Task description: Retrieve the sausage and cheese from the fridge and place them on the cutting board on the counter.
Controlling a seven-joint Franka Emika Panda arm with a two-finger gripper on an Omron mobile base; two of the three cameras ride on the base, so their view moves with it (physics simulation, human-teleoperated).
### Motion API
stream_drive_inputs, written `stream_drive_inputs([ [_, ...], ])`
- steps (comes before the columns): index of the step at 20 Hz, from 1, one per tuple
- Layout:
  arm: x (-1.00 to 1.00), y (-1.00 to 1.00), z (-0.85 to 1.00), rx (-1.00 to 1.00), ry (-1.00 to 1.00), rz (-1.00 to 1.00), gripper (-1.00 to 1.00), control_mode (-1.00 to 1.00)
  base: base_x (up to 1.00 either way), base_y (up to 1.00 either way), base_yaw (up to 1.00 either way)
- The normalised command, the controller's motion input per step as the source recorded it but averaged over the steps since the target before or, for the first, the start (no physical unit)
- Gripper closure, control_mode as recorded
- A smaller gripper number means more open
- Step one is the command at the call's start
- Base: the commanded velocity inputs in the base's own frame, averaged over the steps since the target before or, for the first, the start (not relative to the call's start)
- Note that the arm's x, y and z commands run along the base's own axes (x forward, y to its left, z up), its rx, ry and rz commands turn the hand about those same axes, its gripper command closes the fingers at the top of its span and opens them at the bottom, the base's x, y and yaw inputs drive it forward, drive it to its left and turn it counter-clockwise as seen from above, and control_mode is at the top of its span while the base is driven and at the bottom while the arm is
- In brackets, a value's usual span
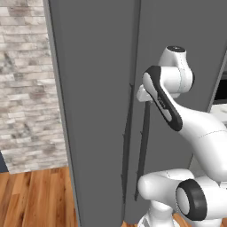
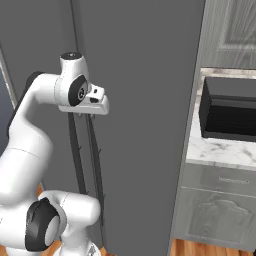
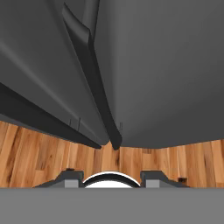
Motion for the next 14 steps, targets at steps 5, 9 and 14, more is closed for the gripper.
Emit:
stream_drive_inputs([
  [5, 0.0, 0.0, 0.0, 0.0, 0.0, 0.0, -1.0, 1.0, 0.0, 0.0, 0.0],
  [9, 0.0, 0.0, 0.0, 0.0, 0.0, 0.0, -1.0, 1.0, 0.0, 0.0, 0.0],
  [14, 0.0, 0.0, 0.0, 0.0, 0.0, 0.0, -1.0, 1.0, 0.0, 0.0, 0.0],
])
